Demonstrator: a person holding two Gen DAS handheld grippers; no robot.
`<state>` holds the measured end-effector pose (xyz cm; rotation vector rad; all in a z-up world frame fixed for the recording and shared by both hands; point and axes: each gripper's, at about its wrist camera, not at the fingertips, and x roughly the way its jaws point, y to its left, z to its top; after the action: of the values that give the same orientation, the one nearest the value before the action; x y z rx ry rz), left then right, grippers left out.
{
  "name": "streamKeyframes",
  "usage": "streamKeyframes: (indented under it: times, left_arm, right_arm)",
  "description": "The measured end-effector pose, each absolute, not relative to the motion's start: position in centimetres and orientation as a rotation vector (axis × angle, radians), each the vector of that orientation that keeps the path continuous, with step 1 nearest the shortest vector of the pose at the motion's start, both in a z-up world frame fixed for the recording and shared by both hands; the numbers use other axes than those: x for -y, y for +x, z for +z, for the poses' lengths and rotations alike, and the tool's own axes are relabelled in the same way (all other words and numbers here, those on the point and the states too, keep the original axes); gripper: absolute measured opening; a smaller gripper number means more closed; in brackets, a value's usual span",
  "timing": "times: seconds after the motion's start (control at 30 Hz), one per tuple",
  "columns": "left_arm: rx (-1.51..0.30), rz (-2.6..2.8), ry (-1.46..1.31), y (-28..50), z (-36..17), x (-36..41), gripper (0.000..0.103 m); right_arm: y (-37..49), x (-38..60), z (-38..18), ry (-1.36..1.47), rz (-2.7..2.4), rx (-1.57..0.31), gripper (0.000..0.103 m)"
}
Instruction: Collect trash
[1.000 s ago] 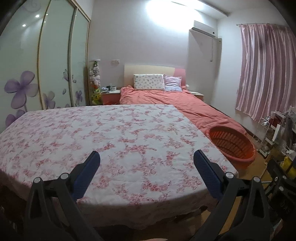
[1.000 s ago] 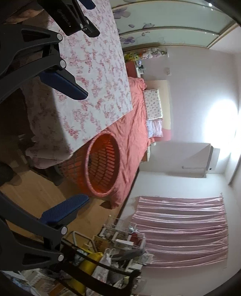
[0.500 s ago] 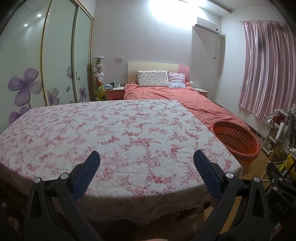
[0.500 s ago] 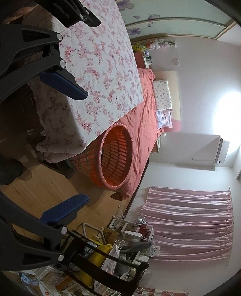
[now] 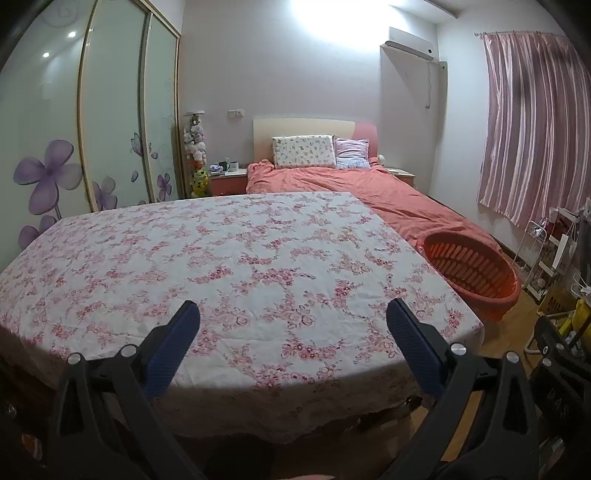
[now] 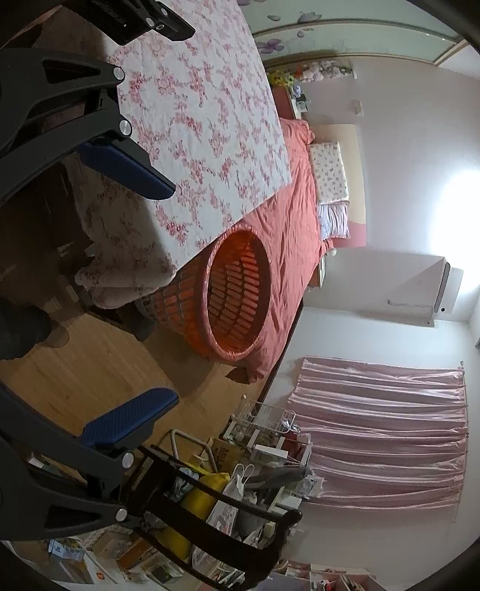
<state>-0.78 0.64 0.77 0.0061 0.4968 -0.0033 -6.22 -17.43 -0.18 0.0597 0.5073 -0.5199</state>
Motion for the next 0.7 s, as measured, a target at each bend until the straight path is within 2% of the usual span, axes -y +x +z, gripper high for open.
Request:
streamKeyframes:
  times: [0.7]
  left_arm:
    - [-0.517,0.011,0.010,0.5,0.4,0.0,0.099]
  right_arm:
    - [-5.0,18.0,-0.3,0.048,-0.512,-0.536,0.101]
